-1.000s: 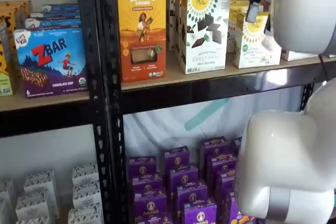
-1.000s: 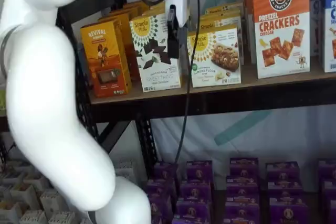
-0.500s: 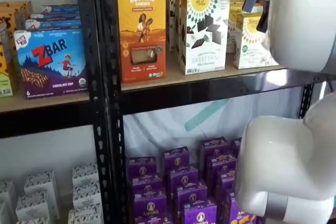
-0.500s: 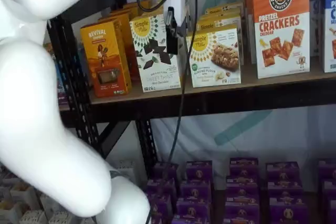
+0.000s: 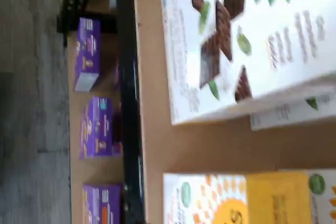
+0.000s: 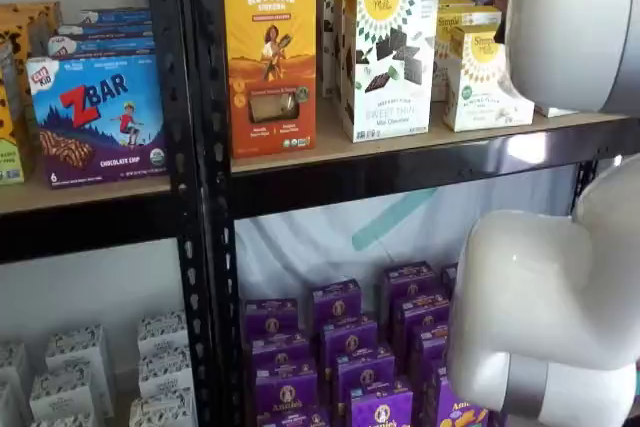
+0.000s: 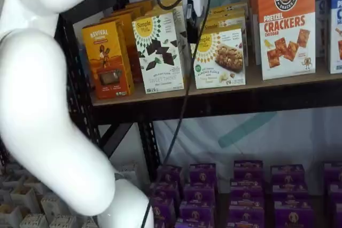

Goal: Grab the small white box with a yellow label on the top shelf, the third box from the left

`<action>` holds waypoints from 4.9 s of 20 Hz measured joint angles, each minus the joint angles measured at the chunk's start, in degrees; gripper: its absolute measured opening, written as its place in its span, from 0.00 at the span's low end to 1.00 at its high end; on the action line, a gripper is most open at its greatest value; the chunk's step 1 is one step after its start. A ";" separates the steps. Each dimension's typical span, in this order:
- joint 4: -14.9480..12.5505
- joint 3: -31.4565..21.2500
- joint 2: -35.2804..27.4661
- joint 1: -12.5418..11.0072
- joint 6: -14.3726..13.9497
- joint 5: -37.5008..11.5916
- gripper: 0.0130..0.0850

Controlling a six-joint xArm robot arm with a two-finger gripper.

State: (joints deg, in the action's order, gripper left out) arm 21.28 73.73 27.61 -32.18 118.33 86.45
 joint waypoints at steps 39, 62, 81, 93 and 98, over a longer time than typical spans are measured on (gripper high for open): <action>-14.47 8.99 -14.19 7.31 -4.59 6.61 1.00; -12.44 8.85 -14.14 6.49 -3.96 5.35 0.61; -12.00 8.97 -13.90 6.24 -3.79 5.21 0.39; -11.85 8.14 -11.69 5.86 -3.68 7.13 0.33; -12.01 7.62 -9.49 5.56 -3.67 10.17 0.33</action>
State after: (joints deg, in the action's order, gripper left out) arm 9.27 81.35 18.12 -26.62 114.66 96.62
